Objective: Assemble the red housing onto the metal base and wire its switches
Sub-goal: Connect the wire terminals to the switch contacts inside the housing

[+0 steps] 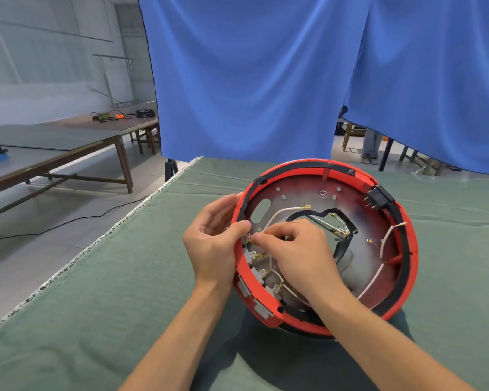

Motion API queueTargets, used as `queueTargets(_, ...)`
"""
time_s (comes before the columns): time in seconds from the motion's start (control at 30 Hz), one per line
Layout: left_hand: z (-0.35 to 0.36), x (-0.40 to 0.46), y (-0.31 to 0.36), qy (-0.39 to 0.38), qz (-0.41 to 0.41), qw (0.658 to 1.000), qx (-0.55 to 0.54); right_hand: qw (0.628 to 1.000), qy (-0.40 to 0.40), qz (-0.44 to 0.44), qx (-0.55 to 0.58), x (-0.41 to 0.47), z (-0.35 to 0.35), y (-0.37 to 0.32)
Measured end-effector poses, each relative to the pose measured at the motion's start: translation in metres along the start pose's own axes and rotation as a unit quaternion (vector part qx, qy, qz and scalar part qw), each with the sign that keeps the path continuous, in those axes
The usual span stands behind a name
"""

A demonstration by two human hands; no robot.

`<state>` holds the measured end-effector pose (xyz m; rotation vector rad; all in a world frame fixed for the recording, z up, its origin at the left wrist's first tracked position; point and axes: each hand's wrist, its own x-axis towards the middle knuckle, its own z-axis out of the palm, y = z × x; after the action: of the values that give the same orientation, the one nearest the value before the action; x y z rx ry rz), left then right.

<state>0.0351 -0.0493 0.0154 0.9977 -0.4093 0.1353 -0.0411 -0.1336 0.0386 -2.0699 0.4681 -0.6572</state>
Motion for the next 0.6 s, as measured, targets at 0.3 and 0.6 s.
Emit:
queueTargets(0.3, -0.0014, 0.0016, -0.0038, -0.013, -0.005, 0.993, 0.12, 0.997, -0.005, 0.003, 0.074, -0.0028, 0.0006, 0.0006)
queueTargets(0.6, 0.0001, 0.0066, -0.0014, -0.098, -0.223, 0.966, 0.091, 0.998, -0.004, 0.0, 0.059, -0.0045, -0.0014, -0.0001)
